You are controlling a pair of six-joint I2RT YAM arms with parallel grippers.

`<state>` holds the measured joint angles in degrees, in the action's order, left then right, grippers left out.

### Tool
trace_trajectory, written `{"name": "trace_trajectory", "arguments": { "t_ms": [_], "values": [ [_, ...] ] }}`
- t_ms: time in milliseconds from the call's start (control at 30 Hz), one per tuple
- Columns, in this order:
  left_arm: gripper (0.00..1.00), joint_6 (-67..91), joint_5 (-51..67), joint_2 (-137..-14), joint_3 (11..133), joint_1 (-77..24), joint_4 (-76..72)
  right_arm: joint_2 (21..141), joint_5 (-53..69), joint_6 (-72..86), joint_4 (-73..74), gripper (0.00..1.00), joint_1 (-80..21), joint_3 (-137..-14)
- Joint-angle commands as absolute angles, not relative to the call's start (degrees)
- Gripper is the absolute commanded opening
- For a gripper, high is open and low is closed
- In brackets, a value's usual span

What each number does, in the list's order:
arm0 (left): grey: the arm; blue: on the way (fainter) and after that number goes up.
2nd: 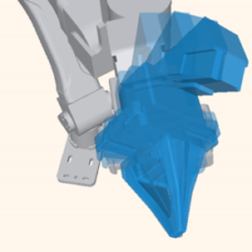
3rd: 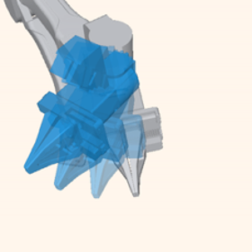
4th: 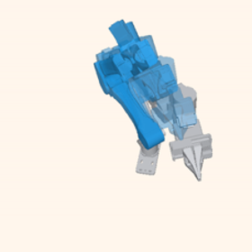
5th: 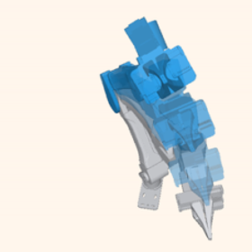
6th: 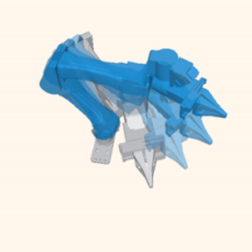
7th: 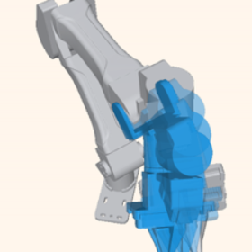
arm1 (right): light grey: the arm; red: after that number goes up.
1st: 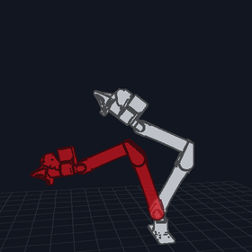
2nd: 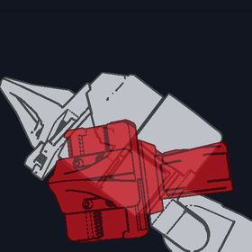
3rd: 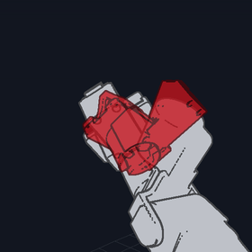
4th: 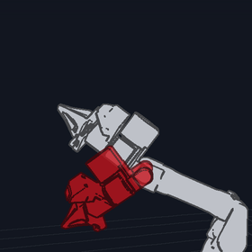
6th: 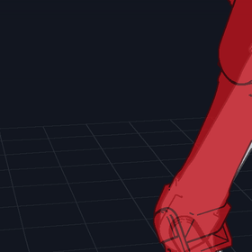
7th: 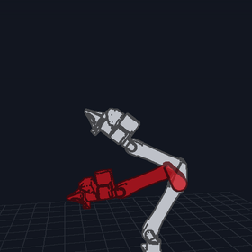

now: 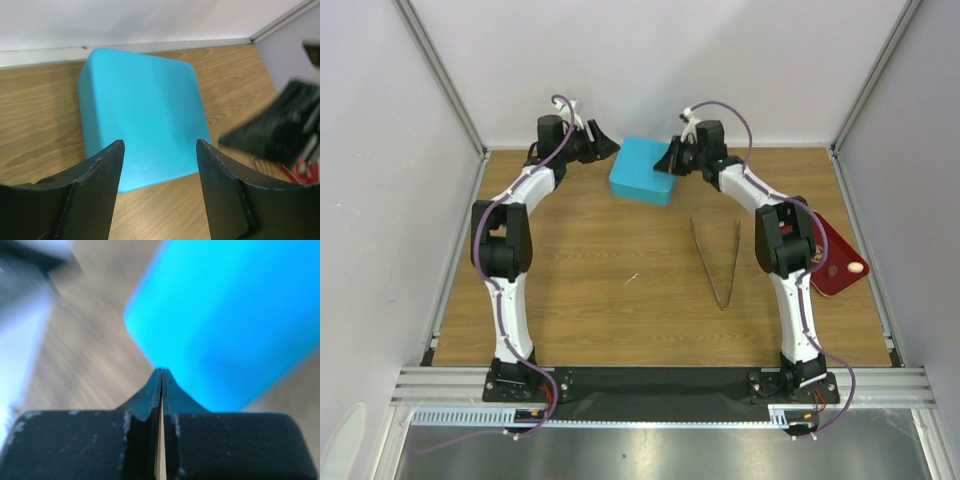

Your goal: Pack the chocolate

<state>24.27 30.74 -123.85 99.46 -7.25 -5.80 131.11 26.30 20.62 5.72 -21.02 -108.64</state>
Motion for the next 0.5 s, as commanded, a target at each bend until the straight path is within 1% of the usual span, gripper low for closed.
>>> {"name": "trace_trajectory", "arguments": {
  "t_ms": [0,33,133,200,233,267,367,467],
  "values": [
    [0.65,28.0,36.5,-127.4,101.7,-7.6,-10.4,138.2,36.6,32.5,-3.5,0.00,-16.1,-117.8],
    [0.65,28.4,37.2,-129.1,102.1,-7.6,-10.5,141.9,37.3,33.8,-4.9,0.00,-15.1,-122.6],
    [0.65,29.6,38.1,-132.1,103.7,-8.1,-11.0,149.0,39.3,37.8,-8.1,0.00,-14.4,-129.5],
    [0.65,30.1,38.3,-134.4,105.6,-8.4,-10.6,153.5,36.9,38.8,-7.7,0.00,-14.3,-135.9],
    [0.65,30.1,38.2,-134.4,106.6,-8.5,-10.5,153.5,36.9,38.7,-7.0,0.00,-14.3,-136.0],
    [0.65,30.1,38.2,-136.0,107.3,-8.9,-9.9,156.1,34.7,38.9,-6.5,0.00,-14.0,-138.3],
    [0.65,29.5,37.4,-138.8,110.4,-9.1,-7.0,159.1,30.6,38.5,-3.4,0.00,-13.5,-139.9],
    [0.65,28.3,36.5,-139.8,111.3,-9.4,-5.3,158.7,29.3,35.8,-0.3,0.00,-13.4,-139.0]
  ]
}}
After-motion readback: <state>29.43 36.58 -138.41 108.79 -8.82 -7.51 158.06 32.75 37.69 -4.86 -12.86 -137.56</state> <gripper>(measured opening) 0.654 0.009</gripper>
